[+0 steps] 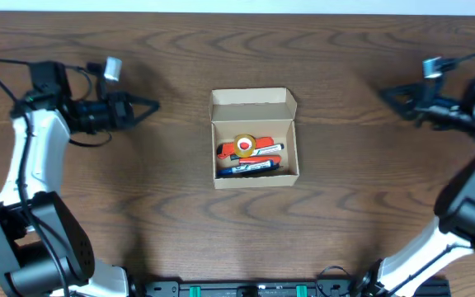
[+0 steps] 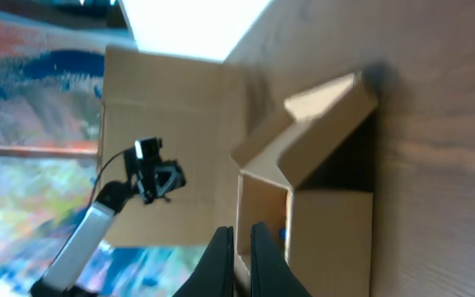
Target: Pack container
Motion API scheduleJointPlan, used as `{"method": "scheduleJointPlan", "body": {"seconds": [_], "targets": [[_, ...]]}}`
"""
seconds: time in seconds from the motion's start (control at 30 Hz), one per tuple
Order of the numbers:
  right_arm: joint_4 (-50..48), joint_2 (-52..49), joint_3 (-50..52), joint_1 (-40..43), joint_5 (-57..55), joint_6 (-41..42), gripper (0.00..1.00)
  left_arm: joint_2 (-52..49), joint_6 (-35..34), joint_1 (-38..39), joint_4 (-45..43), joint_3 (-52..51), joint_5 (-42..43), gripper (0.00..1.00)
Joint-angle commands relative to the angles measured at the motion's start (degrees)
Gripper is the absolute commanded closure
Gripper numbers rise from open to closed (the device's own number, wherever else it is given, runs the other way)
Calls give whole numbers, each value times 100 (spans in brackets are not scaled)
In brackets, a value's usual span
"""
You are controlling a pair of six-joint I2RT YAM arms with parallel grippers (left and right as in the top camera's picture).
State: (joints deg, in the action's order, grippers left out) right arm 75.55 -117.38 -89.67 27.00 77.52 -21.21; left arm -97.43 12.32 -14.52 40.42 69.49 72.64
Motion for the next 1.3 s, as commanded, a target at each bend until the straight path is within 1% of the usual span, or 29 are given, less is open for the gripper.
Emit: {"method": "scheduleJointPlan", "body": {"seconds": [0.0, 0.2, 0.43, 0.6, 0.73, 0.77, 0.9, 1.0, 1.13, 1.23, 1.27], "targets": [[13, -442, 133, -435, 334, -568, 99, -186, 186, 33, -282, -411, 538, 94], [-63, -990, 136, -863, 356, -717, 99, -852, 188, 37, -496, -608, 549, 94], [-243, -1167, 136, -942, 330, -717, 99, -1786, 229, 48, -866, -605, 966, 95], [-385, -1338, 136, -944, 348, -715, 99, -2138, 238, 153, -1001, -605, 994, 94], [-476, -1563, 136, -953, 522, -713, 99, -2256, 225, 343, -1287, -605, 1117, 94], [-490, -1648, 136, -957, 603, -710, 99, -2282, 116, 409, -1449, -601, 1185, 94], [-649, -1941, 136, -988, 804, -466, 99, -2323, -844, 636, -2380, -601, 1134, 94], [-872, -2105, 136, -1058, 804, -164, 99, -2323, -1716, 748, -3303, -601, 1104, 94], [-1381, -2203, 136, -1204, 804, 356, 99, -2323, -2667, 778, -4334, -601, 1062, 94], [-1915, -2210, 136, -1346, 807, 916, 99, -2323, -3067, 778, -4704, -601, 905, 94], [-2092, -2210, 136, -1399, 807, 1102, 99, -2323, -3080, 778, -4715, -601, 824, 94]]}}
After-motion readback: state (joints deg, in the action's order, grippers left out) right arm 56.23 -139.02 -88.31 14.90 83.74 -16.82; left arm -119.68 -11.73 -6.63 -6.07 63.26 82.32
